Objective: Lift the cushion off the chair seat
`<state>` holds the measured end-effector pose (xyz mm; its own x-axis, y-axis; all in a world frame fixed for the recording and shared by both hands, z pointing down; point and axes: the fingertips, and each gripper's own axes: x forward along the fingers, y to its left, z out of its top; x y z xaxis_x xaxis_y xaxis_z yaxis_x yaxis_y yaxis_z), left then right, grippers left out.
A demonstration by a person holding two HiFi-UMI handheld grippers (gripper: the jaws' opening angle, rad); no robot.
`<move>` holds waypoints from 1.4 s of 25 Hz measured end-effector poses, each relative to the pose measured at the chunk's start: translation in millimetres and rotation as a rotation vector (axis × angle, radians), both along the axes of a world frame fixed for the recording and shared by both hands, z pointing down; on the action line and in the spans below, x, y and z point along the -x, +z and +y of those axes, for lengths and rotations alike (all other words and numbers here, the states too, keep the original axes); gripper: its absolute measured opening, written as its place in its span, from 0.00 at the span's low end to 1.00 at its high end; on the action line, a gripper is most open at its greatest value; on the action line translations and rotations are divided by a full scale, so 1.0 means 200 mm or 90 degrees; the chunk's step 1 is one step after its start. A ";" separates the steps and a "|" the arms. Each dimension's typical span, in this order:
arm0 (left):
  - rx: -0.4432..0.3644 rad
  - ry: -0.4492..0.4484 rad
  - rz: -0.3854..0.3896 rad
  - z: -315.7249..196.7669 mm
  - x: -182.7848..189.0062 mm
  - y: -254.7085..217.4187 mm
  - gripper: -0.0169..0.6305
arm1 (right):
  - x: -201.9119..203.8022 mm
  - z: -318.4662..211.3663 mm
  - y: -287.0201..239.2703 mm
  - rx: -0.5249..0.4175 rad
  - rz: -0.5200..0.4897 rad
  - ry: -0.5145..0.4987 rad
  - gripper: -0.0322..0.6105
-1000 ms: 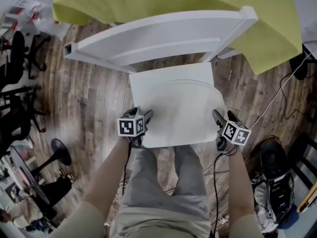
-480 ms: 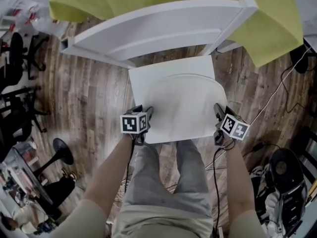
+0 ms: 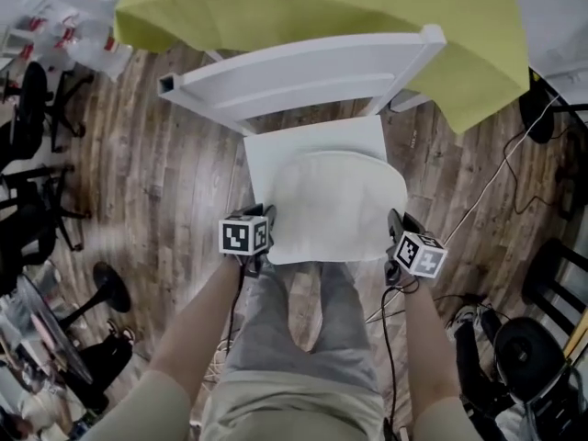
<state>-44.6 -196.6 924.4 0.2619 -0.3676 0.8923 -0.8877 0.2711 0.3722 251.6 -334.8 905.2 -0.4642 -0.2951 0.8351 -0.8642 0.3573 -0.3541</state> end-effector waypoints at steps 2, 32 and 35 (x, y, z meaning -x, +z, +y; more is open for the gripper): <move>-0.008 0.008 0.002 0.01 0.03 -0.10 0.15 | 0.02 0.03 -0.10 -0.004 -0.010 0.008 0.18; -0.347 0.018 -0.122 0.07 0.55 -2.09 0.15 | 0.61 0.15 -2.19 -0.391 -0.150 -0.097 0.18; -0.384 0.014 -0.134 0.09 0.57 -2.25 0.15 | 0.64 0.17 -2.33 -0.416 -0.153 -0.092 0.18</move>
<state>-158.3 -179.5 473.5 0.1172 -0.8178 0.5634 -0.9614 0.0488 0.2709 124.3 -301.6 438.7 -0.6857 -0.6220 0.3781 -0.7170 0.6666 -0.2037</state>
